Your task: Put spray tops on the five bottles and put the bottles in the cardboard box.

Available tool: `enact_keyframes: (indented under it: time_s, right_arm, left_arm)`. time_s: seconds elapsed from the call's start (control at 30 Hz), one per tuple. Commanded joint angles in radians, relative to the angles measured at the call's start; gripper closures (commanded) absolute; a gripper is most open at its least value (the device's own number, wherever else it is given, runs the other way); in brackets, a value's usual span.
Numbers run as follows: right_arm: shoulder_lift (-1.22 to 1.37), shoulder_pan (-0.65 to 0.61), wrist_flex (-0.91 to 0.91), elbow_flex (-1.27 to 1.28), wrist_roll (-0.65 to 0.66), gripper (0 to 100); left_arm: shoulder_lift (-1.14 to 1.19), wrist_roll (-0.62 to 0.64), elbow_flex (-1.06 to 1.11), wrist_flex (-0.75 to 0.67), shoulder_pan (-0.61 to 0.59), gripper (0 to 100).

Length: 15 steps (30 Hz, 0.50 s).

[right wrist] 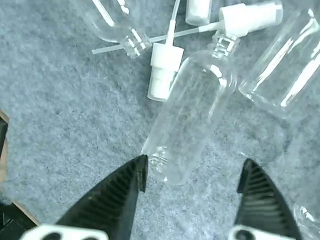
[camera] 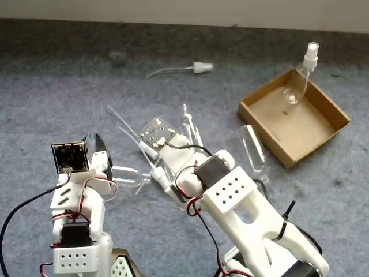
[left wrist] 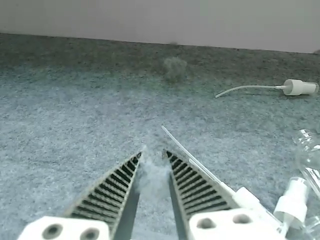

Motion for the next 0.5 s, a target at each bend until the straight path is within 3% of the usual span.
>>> enact_keyframes:
  time_s: [0.0, 0.33, 0.47]
  right_arm:
    - [-0.035, 0.025, 0.013, -0.064, 0.005, 88.5]
    - [-0.010, 0.007, -0.077, -0.059, 0.011, 88.9]
    - [0.074, 0.007, -0.071, -0.101, 0.006, 79.8]
  left_arm:
    - [-0.002, -0.011, 0.018, -0.034, -0.005, 99]
    - [-0.001, -0.011, 0.018, -0.034, -0.005, 99]
    - [-0.001, -0.011, 0.018, -0.034, -0.005, 99]
